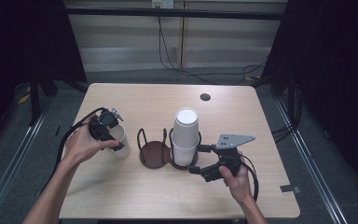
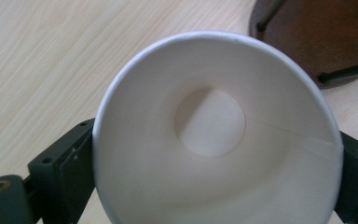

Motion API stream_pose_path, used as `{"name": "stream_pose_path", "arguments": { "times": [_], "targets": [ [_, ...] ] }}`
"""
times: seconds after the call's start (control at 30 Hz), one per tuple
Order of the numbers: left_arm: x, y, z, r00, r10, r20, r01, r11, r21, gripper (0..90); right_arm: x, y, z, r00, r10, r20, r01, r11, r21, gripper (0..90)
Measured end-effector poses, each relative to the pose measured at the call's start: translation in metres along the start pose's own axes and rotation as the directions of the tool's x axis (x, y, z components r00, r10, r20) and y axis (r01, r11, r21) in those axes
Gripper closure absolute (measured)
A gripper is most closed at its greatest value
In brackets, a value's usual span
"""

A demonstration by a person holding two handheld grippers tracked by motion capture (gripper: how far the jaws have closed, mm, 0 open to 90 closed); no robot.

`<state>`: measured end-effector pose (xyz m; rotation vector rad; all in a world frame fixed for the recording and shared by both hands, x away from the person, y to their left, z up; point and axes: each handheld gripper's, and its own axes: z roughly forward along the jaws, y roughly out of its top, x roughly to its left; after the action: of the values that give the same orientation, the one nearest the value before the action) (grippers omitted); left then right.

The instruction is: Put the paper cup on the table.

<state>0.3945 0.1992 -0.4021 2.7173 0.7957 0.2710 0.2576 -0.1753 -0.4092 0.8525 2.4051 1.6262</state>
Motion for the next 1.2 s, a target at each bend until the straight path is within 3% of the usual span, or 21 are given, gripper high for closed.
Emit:
{"name": "stream_pose_path", "arguments": {
  "times": [0.1,0.2,0.37,0.4,0.63,0.67,0.8,0.87,0.9,0.93,1.0,1.03,1.2],
  "targets": [
    [0.002,0.002,0.002,0.9998,-0.019,-0.005,0.019,0.9997,0.014,6.1,0.001,0.0,-0.001,0.9999,-0.008,0.007,0.008,1.0,-0.012,17.1],
    [0.002,0.002,0.004,0.9999,0.008,0.007,-0.008,0.9998,0.019,5.9,0.002,0.001,-0.003,0.9999,-0.013,0.003,0.013,1.0,-0.015,17.0],
    [0.003,0.002,0.006,0.9999,-0.011,0.013,0.01,0.9994,0.032,5.7,0.001,0.0,-0.005,0.9999,-0.008,0.01,0.008,1.0,-0.017,17.0],
    [0.002,0.002,0.008,0.9999,-0.016,-0.001,0.016,0.9991,0.038,5.7,0.0,0.0,-0.005,0.9999,-0.007,0.012,0.007,1.0,-0.018,17.0],
    [0.001,0.0,0.012,1.0,-0.001,-0.004,0.001,0.9989,0.046,5.8,0.001,0.0,-0.004,1.0,-0.009,0.003,0.009,1.0,-0.011,17.0],
    [0.003,-0.002,0.014,0.9997,0.008,0.023,-0.009,0.9987,0.049,6.4,0.001,0.0,-0.004,1.0,-0.009,0.003,0.009,1.0,-0.01,17.0],
    [0.007,-0.007,0.017,0.9985,-0.012,0.054,0.009,0.9986,0.052,6.4,0.0,-0.001,-0.003,1.0,-0.006,0.001,0.006,1.0,-0.012,17.0],
    [0.008,-0.008,0.018,0.998,0.001,0.063,-0.004,0.9986,0.053,6.4,0.001,-0.001,-0.003,1.0,-0.007,0.0,0.007,1.0,-0.008,17.0],
    [0.007,-0.01,0.019,0.9968,-0.009,0.079,0.005,0.999,0.045,6.4,0.001,-0.001,-0.003,1.0,-0.007,0.0,0.007,1.0,-0.008,17.0],
    [0.009,-0.013,0.02,0.9944,0.006,0.106,-0.011,0.9987,0.049,6.4,0.0,-0.001,-0.003,1.0,-0.005,0.0,0.005,1.0,-0.009,17.0],
    [0.009,-0.015,0.021,0.9961,-0.002,0.089,-0.001,0.9994,0.035,6.4,0.0,-0.001,-0.003,1.0,-0.004,0.0,0.004,1.0,-0.009,17.0],
    [0.01,-0.018,0.021,0.994,-0.014,0.108,0.011,0.9993,0.034,6.4,0.0,-0.001,-0.003,1.0,-0.004,-0.001,0.004,1.0,-0.01,17.0],
    [0.015,-0.032,0.019,0.9916,-0.03,0.126,0.03,0.9996,0.002,6.4,-0.001,-0.002,-0.002,1.0,0.001,-0.001,-0.001,1.0,-0.008,17.0]
  ]
}}
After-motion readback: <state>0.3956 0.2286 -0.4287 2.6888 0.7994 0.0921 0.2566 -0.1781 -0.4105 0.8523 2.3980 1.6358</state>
